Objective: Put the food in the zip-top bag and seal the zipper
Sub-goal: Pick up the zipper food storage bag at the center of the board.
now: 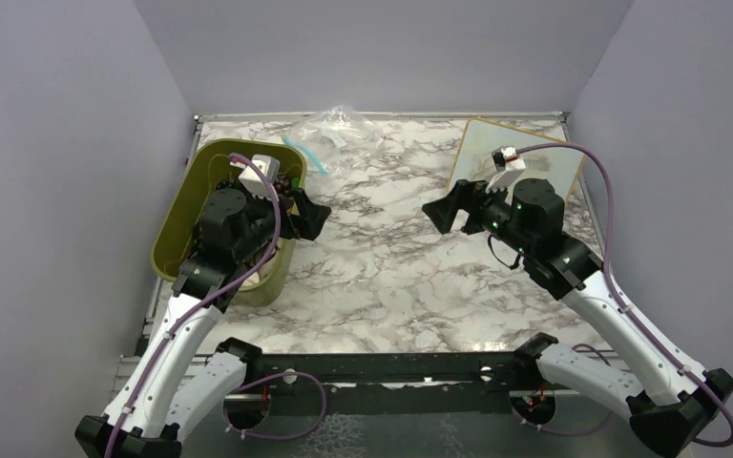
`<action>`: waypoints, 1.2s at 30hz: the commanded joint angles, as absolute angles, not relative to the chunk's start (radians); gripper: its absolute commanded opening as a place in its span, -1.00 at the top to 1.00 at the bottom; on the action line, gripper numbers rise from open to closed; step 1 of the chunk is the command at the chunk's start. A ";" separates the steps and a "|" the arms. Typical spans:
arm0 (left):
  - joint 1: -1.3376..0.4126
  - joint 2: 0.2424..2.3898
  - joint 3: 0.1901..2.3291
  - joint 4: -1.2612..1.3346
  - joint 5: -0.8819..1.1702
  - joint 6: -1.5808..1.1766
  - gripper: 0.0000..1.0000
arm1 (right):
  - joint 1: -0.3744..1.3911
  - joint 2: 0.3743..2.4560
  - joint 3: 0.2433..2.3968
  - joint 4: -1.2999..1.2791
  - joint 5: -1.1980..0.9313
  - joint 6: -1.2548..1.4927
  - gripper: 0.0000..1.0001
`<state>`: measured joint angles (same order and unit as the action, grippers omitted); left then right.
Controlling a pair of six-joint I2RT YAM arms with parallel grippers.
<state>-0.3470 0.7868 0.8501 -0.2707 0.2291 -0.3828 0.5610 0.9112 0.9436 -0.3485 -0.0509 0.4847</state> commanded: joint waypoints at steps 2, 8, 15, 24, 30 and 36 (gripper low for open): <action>-0.341 0.768 0.876 -0.267 0.216 -0.388 -0.99 | 0.555 0.886 0.963 -0.357 -0.028 0.477 -0.97; -0.342 0.786 0.907 -0.295 0.183 -0.347 -0.99 | 0.555 0.876 0.964 -0.373 -0.032 0.480 -0.97; -0.342 0.880 1.001 -0.329 0.120 -0.245 -0.99 | 0.555 0.856 0.953 -0.360 -0.039 0.466 -0.97; -0.342 1.027 1.047 -0.285 0.052 -0.175 -0.50 | 0.555 0.805 0.901 -0.267 -0.153 0.472 -0.98; -0.381 1.221 1.185 -0.358 -0.037 -0.060 -0.38 | 0.555 0.765 0.875 -0.231 -0.193 0.496 -0.99; -0.475 1.428 1.382 -0.460 -0.211 0.060 -0.27 | 0.555 0.735 0.890 -0.219 -0.261 0.437 -0.99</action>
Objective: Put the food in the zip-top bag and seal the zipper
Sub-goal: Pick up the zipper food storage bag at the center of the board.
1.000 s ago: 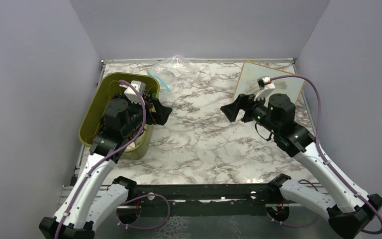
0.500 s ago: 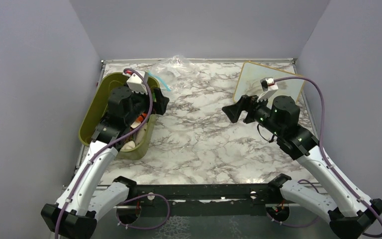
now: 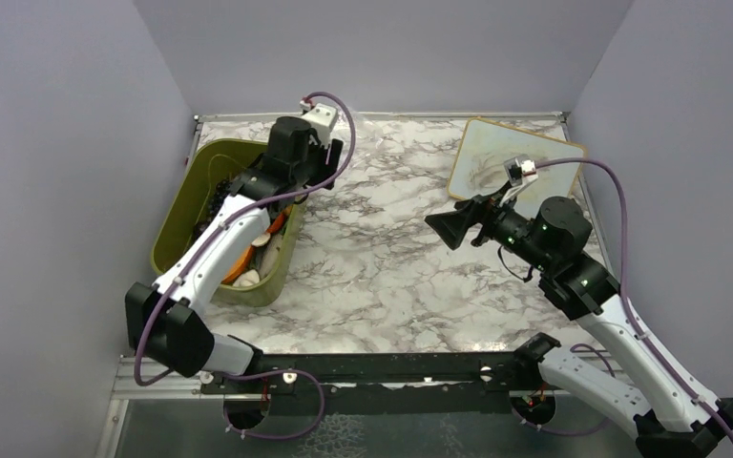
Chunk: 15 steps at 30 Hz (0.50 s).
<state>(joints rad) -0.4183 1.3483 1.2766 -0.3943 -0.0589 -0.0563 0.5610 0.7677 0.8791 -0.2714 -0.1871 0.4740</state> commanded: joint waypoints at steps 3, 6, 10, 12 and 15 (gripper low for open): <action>-0.526 1.466 1.394 -0.381 -0.206 0.146 -0.23 | 0.555 0.719 0.914 -0.232 -0.258 0.432 -0.99; -0.583 1.520 1.385 -0.285 -0.277 0.266 -0.23 | 0.555 0.708 0.934 -0.260 -0.237 0.422 -0.99; -0.624 1.630 1.391 -0.227 -0.312 0.424 -0.18 | 0.555 0.676 0.925 -0.257 -0.230 0.417 -0.99; -0.635 1.675 1.369 -0.144 -0.351 0.521 -0.12 | 0.555 0.667 0.921 -0.257 -0.236 0.411 -0.99; -0.635 1.786 1.391 -0.056 -0.487 0.619 -0.10 | 0.555 0.661 0.927 -0.276 -0.209 0.419 -0.99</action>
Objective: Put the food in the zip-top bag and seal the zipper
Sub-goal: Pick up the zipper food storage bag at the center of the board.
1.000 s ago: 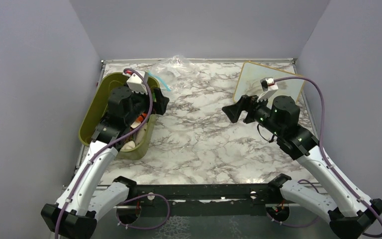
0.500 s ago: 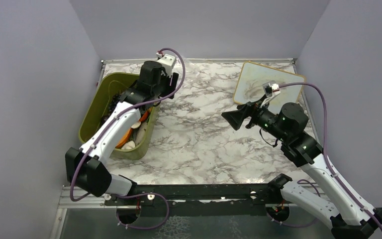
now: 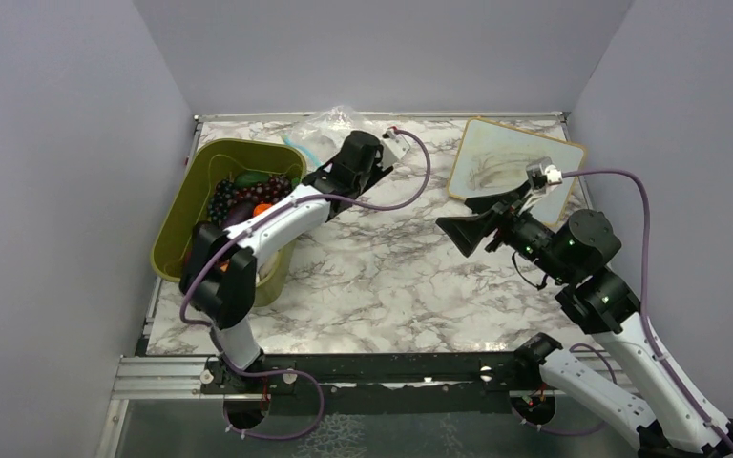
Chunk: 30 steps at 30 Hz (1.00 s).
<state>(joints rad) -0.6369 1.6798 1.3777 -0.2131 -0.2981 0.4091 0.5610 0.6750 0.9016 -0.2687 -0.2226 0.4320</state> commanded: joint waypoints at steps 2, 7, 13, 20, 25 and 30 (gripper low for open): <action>-0.628 1.862 1.460 -0.082 -0.522 0.645 -0.11 | 0.555 0.662 0.945 -0.300 -0.197 0.418 -0.99; -0.622 2.011 1.559 -0.118 -0.598 0.724 -0.51 | 0.555 0.650 0.989 -0.384 -0.121 0.419 -0.99; -0.611 2.154 1.604 -0.065 -0.709 0.845 -0.54 | 0.555 0.585 0.983 -0.428 -0.077 0.429 -0.99; -0.579 2.278 1.637 0.033 -0.818 0.939 -0.36 | 0.555 0.557 0.995 -0.448 -0.036 0.425 -0.99; -0.573 2.279 1.585 0.156 -0.848 1.020 -0.40 | 0.555 0.547 0.996 -0.463 -0.021 0.421 -0.99; -0.552 2.284 1.581 0.155 -0.853 1.017 -0.40 | 0.555 0.542 0.993 -0.464 -0.018 0.420 -0.99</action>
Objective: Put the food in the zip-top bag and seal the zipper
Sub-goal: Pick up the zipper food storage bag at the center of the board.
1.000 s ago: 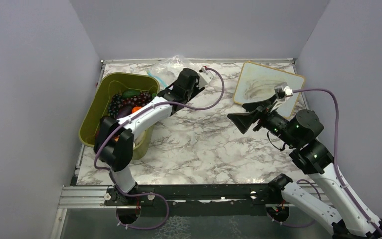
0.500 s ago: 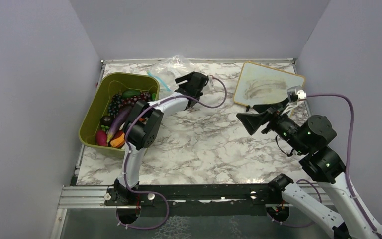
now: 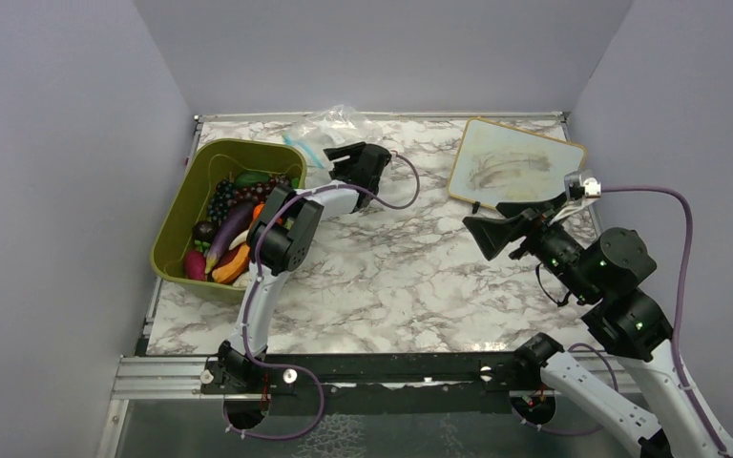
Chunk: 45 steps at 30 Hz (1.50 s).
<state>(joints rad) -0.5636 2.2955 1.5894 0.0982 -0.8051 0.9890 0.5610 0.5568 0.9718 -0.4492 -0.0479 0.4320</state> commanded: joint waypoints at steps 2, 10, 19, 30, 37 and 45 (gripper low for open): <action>-0.548 2.284 1.574 0.153 -0.856 1.012 -0.39 | 0.555 0.539 0.991 -0.467 -0.016 0.420 -0.99; -0.543 2.279 1.565 0.134 -0.850 0.985 -0.17 | 0.555 0.527 0.983 -0.476 -0.002 0.418 -0.99; -0.540 2.279 1.577 0.073 -0.825 0.925 0.41 | 0.555 0.511 0.982 -0.497 0.034 0.400 -0.99; -0.568 2.238 1.597 0.005 -0.815 0.819 1.00 | 0.555 0.506 0.958 -0.490 0.042 0.409 -0.97; -0.650 2.189 1.689 -0.231 -0.764 0.622 1.00 | 0.555 0.510 0.891 -0.471 0.017 0.445 -0.95; -0.701 2.039 1.671 -0.365 -0.658 0.415 1.00 | 0.555 0.545 0.872 -0.491 0.001 0.446 -0.93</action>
